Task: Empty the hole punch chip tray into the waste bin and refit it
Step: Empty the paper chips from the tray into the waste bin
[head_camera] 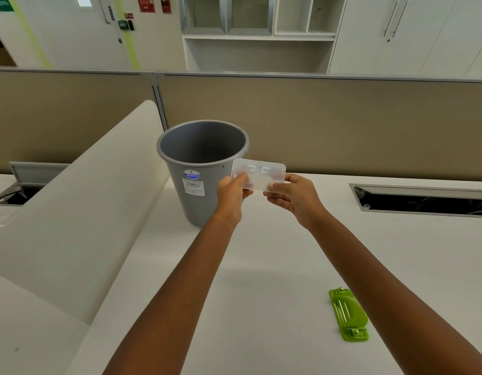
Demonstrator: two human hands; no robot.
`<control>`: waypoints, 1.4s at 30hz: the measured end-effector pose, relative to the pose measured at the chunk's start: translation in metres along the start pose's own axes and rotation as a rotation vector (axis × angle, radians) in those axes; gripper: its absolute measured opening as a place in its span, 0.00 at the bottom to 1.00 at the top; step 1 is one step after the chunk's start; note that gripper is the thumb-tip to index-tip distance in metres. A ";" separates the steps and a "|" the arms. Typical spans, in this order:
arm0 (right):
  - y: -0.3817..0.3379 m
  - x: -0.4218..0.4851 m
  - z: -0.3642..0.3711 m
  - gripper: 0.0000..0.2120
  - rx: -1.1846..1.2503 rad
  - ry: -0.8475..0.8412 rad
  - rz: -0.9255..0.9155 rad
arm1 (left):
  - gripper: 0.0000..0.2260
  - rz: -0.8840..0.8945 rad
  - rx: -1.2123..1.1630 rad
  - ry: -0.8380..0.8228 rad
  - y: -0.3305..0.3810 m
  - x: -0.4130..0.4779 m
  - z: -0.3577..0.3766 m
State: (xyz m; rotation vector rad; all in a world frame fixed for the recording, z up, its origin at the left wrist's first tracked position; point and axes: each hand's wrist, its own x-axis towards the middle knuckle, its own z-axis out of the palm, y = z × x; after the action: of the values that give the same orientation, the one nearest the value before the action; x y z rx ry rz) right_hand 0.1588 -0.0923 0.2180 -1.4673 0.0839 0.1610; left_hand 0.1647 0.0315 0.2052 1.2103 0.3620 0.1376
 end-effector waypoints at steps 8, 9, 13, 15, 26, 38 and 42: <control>0.028 -0.026 -0.042 0.14 -0.140 0.022 0.037 | 0.15 -0.215 0.039 -0.146 -0.044 -0.025 -0.004; 0.030 -0.029 -0.047 0.14 -0.145 0.020 0.046 | 0.16 -0.228 0.029 -0.184 -0.050 -0.028 -0.006; 0.041 -0.041 -0.066 0.14 -0.141 0.026 0.087 | 0.10 -0.230 -0.017 -0.309 -0.070 -0.045 -0.013; 0.046 -0.047 -0.074 0.12 -0.127 0.024 0.101 | 0.10 -0.223 -0.039 -0.340 -0.079 -0.053 -0.014; 0.063 -0.066 -0.095 0.07 -0.031 0.049 0.144 | 0.14 -0.227 -0.054 -0.377 -0.095 -0.080 -0.011; 0.049 -0.063 -0.087 0.05 0.114 -0.002 0.206 | 0.14 0.058 0.052 0.065 -0.057 -0.071 -0.025; 0.022 -0.044 -0.065 0.10 0.137 -0.018 0.162 | 0.15 0.499 0.558 0.403 -0.014 -0.045 -0.034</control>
State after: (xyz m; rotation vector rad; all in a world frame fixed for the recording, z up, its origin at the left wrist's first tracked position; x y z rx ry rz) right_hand 0.1145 -0.1569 0.1967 -1.3216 0.1953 0.2946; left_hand 0.1096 0.0436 0.1906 1.8161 0.4574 0.7590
